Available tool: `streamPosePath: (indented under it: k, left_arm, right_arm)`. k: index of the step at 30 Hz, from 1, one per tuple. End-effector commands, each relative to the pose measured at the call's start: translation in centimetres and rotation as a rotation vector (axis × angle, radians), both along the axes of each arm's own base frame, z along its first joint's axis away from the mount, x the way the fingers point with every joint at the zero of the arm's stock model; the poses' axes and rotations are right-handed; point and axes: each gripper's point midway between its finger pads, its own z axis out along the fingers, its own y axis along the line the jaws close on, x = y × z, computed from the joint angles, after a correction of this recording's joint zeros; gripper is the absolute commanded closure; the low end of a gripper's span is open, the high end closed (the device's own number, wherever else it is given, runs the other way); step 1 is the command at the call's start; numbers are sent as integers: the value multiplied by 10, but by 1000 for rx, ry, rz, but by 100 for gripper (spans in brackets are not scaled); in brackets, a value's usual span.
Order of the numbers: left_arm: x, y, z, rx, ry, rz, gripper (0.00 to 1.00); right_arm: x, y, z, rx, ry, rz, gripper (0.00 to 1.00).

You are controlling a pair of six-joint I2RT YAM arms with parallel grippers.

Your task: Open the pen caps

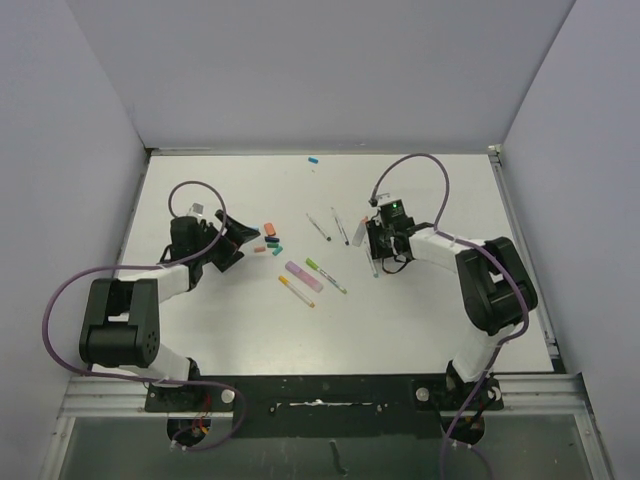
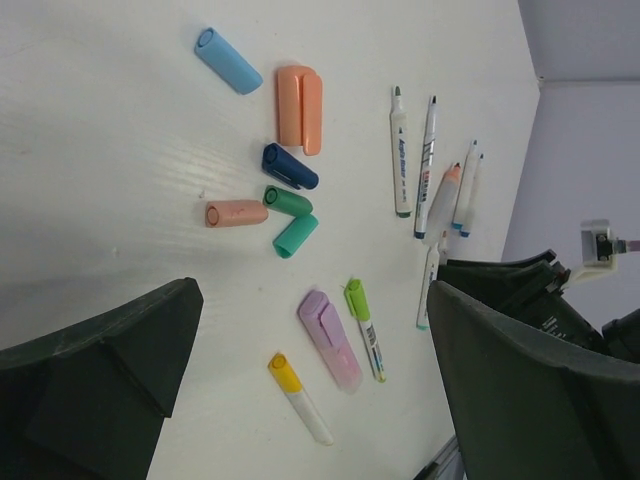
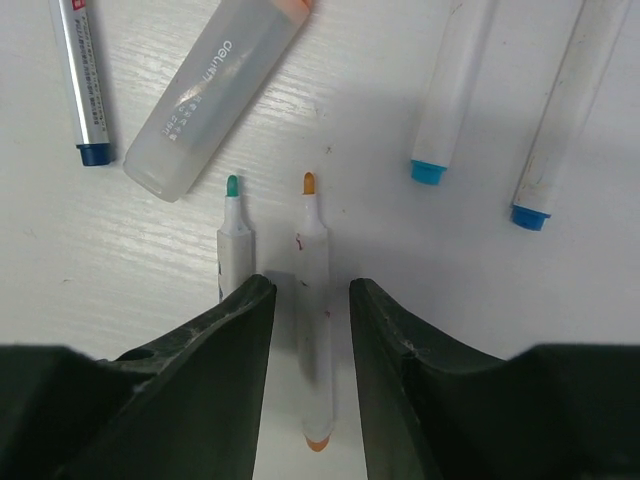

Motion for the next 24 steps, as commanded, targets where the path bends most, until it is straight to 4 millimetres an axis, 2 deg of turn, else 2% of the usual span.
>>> streamPosePath:
  k: [1, 4, 6, 8, 11, 14, 18, 24]
  left_arm:
    - [14, -6, 43, -52, -153, -50, 2]
    - [13, -12, 49, -69, -189, -86, 2]
    - [12, -14, 54, -81, -221, -100, 2]
    - [10, -16, 60, -93, -257, -103, 2]
    - [9, -15, 64, -94, -266, -101, 2]
    - [9, -17, 67, -99, -267, -113, 2]
    - [9, -18, 67, -96, -246, -117, 2]
    - [6, -19, 72, -80, -233, -127, 2]
  right_arm:
    - [15, -3, 40, 29, -121, -41, 62]
    - [18, -3, 66, 45, -191, -34, 57]
    - [18, 4, 86, 71, -236, 16, 54]
    - [14, 16, 103, 100, -274, 80, 48]
    - [6, 39, 115, 143, -282, 204, 41]
    - [-6, 66, 109, 156, -237, 321, 37]
    - [-25, 102, 88, 66, -187, 434, 36]
    - [-50, 138, 61, -2, -133, 519, 37]
